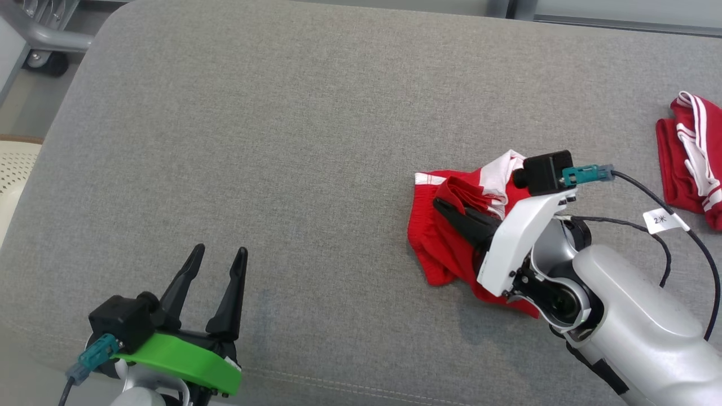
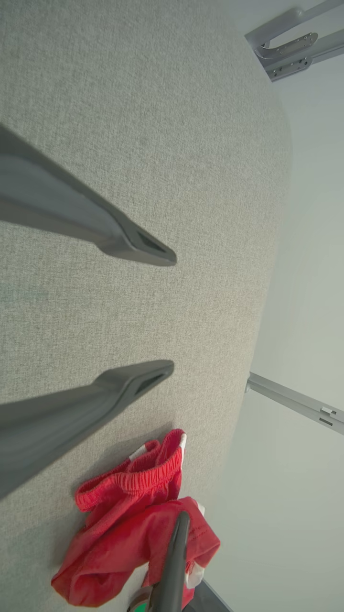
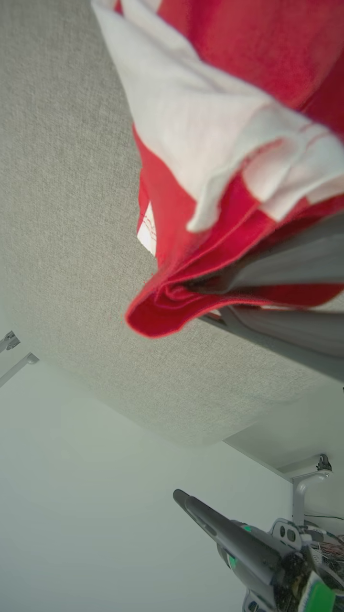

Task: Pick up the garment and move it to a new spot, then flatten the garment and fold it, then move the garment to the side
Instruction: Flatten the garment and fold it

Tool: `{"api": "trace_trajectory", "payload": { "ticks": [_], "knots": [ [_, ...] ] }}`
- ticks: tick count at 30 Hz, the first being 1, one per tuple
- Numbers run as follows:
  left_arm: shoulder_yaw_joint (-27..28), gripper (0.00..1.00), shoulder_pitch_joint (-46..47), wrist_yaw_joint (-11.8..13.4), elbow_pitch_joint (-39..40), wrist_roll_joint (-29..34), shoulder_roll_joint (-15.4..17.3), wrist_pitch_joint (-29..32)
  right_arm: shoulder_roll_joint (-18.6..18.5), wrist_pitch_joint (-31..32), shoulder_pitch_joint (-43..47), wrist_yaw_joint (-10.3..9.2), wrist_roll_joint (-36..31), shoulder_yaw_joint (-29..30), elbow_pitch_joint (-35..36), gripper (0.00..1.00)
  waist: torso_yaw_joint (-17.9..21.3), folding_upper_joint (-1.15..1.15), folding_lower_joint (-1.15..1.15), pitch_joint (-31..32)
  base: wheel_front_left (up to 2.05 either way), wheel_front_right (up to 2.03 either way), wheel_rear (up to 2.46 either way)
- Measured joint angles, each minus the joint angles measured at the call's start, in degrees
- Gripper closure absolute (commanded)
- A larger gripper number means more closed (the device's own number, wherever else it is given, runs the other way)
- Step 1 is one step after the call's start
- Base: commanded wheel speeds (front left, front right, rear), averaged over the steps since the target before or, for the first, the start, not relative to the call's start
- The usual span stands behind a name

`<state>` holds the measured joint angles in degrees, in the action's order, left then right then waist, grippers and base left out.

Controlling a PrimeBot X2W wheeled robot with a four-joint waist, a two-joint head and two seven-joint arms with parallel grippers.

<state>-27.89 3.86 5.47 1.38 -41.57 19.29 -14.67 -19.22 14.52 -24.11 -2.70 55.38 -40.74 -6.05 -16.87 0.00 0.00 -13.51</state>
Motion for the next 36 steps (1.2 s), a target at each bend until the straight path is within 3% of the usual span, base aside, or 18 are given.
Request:
{"api": "trace_trajectory", "payload": {
  "ticks": [6, 7, 8, 9, 10, 21, 29, 32, 36],
  "knots": [
    [0.1, 0.0, 0.9, -0.4, -0.5, 0.2, -0.3, 0.0, 1.6, 0.7, -1.9, -0.44, -1.2, -1.3, -2.6, 0.96, 0.1, 0.0, 0.0, -0.3, 0.0, 0.0, 0.0],
    [0.2, 0.0, 1.0, -0.5, -0.6, 0.2, -0.4, 0.0, 1.8, 0.7, -2.2, -0.44, -1.3, -1.4, -3.0, 0.71, 0.1, 0.0, 0.0, -0.4, 0.0, 0.0, 0.0],
    [0.2, 0.0, 1.0, -0.7, -0.7, 0.3, -0.5, 0.0, 2.0, 0.7, -2.5, -0.44, -1.5, -1.5, -3.4, 0.53, 0.1, 0.0, 0.0, -0.4, 0.0, 0.0, 0.0],
    [0.2, 0.0, 1.0, -0.7, -0.7, 0.4, -0.6, 0.0, 2.3, 0.7, -2.7, -0.44, -1.7, -1.6, -3.7, 0.07, 0.1, 0.0, 0.0, -0.5, 0.0, 0.0, 0.0],
    [0.2, 0.0, 1.0, -0.7, -0.8, 0.4, -0.7, 0.0, 2.5, 0.7, -3.0, -0.44, -2.1, -1.8, -3.9, 0.0, 0.1, 0.0, 0.0, -0.5, 0.0, 0.0, 0.0],
    [1.8, 0.0, 1.0, -0.9, -2.3, 0.5, -1.4, 0.0, 3.4, 1.1, -5.5, 1.89, -5.6, -5.9, -5.2, 0.0, 1.0, 0.0, 0.0, 0.6, 0.0, 0.0, 0.0],
    [2.4, 0.0, 0.8, -0.9, -2.8, 0.6, -1.4, 0.0, 4.1, 0.0, -5.9, 3.96, -6.0, -6.9, -1.6, 0.0, 2.8, 0.0, 0.0, 2.1, 0.0, 0.0, 0.0],
    [2.3, 0.0, 0.7, -1.2, -2.9, 0.6, -1.4, 0.0, 3.1, -1.6, -4.3, 3.53, -5.2, -4.9, 0.5, 0.0, 3.5, 0.0, 0.0, 2.8, 0.0, 0.0, 0.0],
    [3.2, 0.0, 0.2, -1.4, -2.6, 0.6, -1.3, 0.0, -0.9, -3.4, -1.1, 1.34, -3.9, -0.4, 1.6, 0.0, 4.2, 0.0, 0.0, 3.1, 0.0, 0.0, 0.0]
  ]
}}
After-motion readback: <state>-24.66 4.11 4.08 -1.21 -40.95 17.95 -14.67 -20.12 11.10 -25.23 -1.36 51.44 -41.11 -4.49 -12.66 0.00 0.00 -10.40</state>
